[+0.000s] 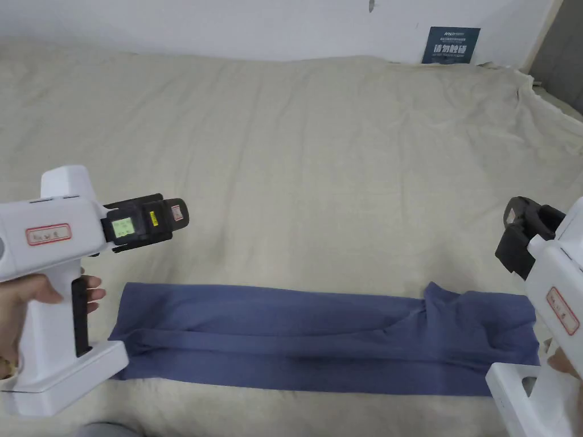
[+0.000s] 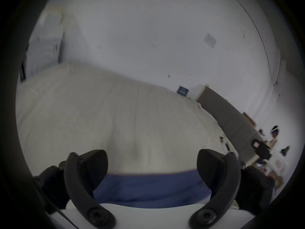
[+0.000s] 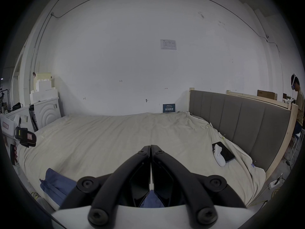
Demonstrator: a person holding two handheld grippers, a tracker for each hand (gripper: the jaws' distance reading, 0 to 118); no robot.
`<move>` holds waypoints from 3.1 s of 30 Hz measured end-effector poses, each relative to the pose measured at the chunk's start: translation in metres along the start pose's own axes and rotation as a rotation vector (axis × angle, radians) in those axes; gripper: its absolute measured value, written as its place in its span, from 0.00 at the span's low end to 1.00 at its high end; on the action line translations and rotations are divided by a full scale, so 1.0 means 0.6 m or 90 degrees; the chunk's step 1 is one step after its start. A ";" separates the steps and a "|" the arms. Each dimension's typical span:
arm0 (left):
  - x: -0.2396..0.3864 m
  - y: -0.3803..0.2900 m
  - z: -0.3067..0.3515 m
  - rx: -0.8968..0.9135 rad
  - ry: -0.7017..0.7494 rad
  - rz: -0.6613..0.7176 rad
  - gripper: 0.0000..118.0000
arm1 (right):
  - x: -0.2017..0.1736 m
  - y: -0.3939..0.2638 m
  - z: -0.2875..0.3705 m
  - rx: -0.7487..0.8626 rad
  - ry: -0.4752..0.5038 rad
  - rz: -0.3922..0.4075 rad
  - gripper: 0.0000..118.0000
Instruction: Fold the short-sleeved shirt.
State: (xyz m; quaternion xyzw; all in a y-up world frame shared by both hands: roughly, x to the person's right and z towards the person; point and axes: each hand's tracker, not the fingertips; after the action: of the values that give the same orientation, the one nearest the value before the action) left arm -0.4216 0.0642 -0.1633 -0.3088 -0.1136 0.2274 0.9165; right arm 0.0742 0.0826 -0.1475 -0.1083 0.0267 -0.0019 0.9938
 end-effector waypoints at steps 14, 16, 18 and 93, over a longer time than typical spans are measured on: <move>-0.217 -0.088 -0.045 -0.247 -0.031 0.239 0.95 | -0.019 -0.006 -0.019 -0.036 -0.026 0.010 0.00; -0.217 -0.100 -0.057 -0.266 -0.040 0.237 0.93 | -0.020 -0.007 -0.021 -0.042 -0.031 0.009 0.00; -0.220 -0.107 -0.071 -0.286 -0.047 0.247 0.92 | -0.019 -0.008 -0.025 -0.046 -0.039 0.019 0.00; -0.090 -0.062 -0.065 -0.295 0.157 0.119 0.02 | 0.000 -0.020 -0.016 -0.064 -0.024 0.019 0.00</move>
State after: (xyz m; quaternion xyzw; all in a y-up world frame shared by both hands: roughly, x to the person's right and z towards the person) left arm -0.4419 -0.0087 -0.1745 -0.5445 -0.0212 0.2400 0.8034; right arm 0.0739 0.0686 -0.1541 -0.1579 0.0100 0.0165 0.9873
